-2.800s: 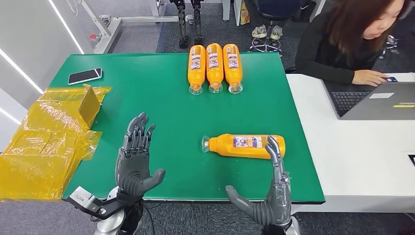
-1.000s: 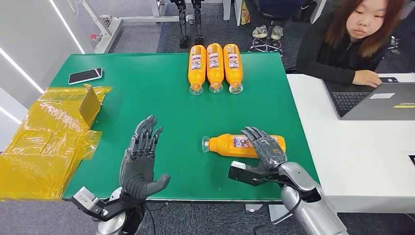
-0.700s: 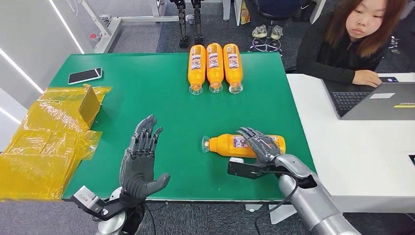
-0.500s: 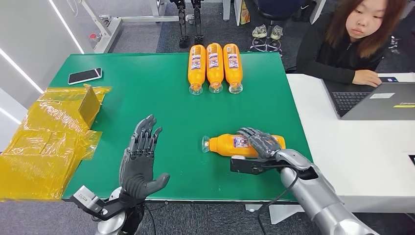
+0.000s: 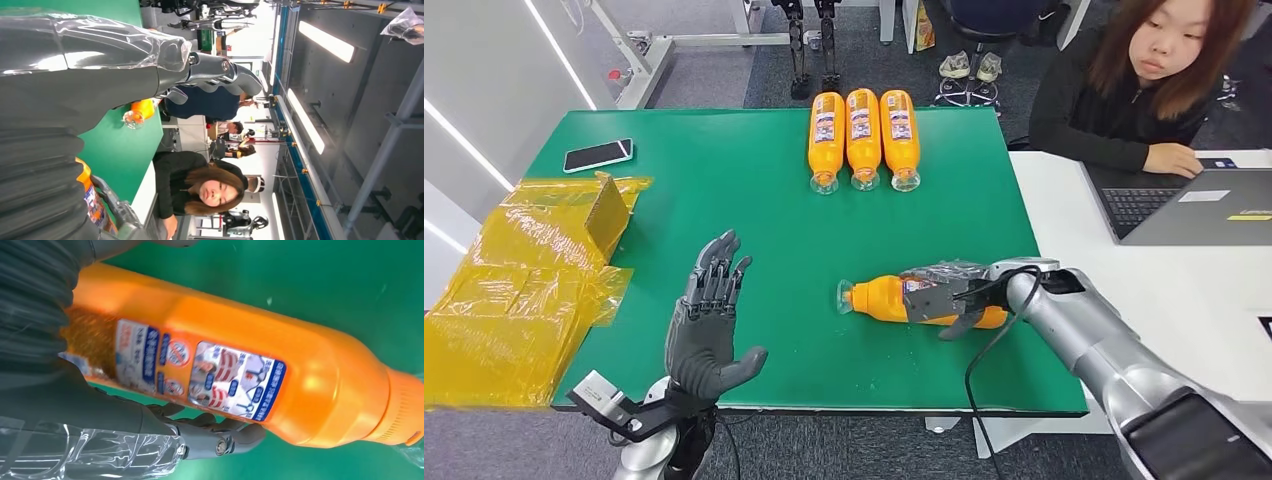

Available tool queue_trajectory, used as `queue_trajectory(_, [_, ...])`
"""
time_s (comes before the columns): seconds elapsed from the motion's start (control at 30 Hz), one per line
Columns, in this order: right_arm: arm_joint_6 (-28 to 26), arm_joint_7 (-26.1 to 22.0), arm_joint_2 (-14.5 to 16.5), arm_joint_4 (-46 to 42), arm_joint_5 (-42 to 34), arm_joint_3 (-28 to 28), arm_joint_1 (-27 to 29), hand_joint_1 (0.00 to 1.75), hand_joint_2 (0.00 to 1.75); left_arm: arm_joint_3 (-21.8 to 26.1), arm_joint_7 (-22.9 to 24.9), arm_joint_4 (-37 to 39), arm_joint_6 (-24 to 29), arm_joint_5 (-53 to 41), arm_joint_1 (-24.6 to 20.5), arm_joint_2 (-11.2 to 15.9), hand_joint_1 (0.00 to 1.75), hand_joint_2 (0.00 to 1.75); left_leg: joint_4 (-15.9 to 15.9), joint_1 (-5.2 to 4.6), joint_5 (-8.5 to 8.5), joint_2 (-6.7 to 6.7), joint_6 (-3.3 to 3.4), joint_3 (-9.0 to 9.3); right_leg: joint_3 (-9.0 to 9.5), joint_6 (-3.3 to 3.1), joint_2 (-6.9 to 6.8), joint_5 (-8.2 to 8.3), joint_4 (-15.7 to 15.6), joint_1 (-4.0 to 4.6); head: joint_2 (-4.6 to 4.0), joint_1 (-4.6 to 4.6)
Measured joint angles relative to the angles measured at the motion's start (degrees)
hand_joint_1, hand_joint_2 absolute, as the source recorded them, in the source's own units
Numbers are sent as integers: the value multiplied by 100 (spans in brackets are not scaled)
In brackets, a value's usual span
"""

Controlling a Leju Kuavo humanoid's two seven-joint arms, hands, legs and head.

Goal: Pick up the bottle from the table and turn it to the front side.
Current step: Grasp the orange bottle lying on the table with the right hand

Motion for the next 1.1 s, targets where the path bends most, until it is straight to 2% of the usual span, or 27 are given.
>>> queue_trajectory(0.1, [589,203,-123,3,-735,417,-354,0,175,1,-11,28,33,50,-5,41,0,175,1,0,0,-1,0,-3,-2,0,0,0,1,-1,1,1])
queue_trajectory(0.17, [799,366,-180,2,-1133,698,-591,0,175,-1,-17,37,48,70,-4,68,0,175,1,0,0,0,0,-3,-3,0,1,0,1,-1,1,1])
queue_trajectory(0.4, [943,590,-255,3,-1614,1412,-1045,0,175,-2,-38,36,107,94,29,146,0,175,0,1,0,-1,0,-3,-3,0,0,0,1,0,1,0])
queue_trajectory(0.63, [928,650,-262,14,-1685,1770,-1182,0,175,-1,-41,37,110,98,34,199,0,175,0,0,0,-1,0,-3,-3,0,-1,0,2,0,1,1])
queue_trajectory(0.67, [928,651,-263,16,-1684,1803,-1199,26,175,-1,-41,37,110,98,34,205,0,175,0,0,0,-1,0,-3,-3,0,-1,0,1,0,1,1])
queue_trajectory(0.7, [928,652,-263,18,-1684,1831,-1214,60,175,-1,-41,37,110,98,34,209,0,175,0,0,0,-1,0,-3,-3,0,-1,0,1,0,1,1])
queue_trajectory(0.73, [926,653,-264,19,-1687,1851,-1225,73,175,-2,-41,37,110,98,34,213,0,175,0,0,0,-1,0,-3,-3,0,0,0,1,0,1,1])
queue_trajectory(0.77, [912,653,-264,20,-1697,1870,-1233,73,175,-2,-41,37,111,98,34,216,0,175,0,0,0,-1,0,-3,-3,0,0,0,1,0,1,1])
queue_trajectory(0.8, [884,653,-264,22,-1723,1892,-1241,47,175,-2,-41,37,116,98,34,220,0,175,0,0,0,-1,0,-3,-3,0,0,0,1,0,1,1])
queue_trajectory(0.83, [837,653,-264,26,-1761,1920,-1249,13,175,-1,-42,37,121,98,34,223,0,175,0,0,0,-1,0,-3,-3,0,0,0,1,0,1,1])
queue_trajectory(0.87, [775,653,-264,30,-1813,1955,-1256,0,175,-1,-44,37,128,98,36,227,0,175,0,0,0,-1,0,-3,-3,0,0,0,1,0,1,1])
queue_trajectory(1.1, [340,645,-271,60,-2123,2250,-1247,0,175,-1,-52,31,167,106,107,243,0,175,0,1,0,-1,0,-2,-4,0,-1,0,1,0,1,0])
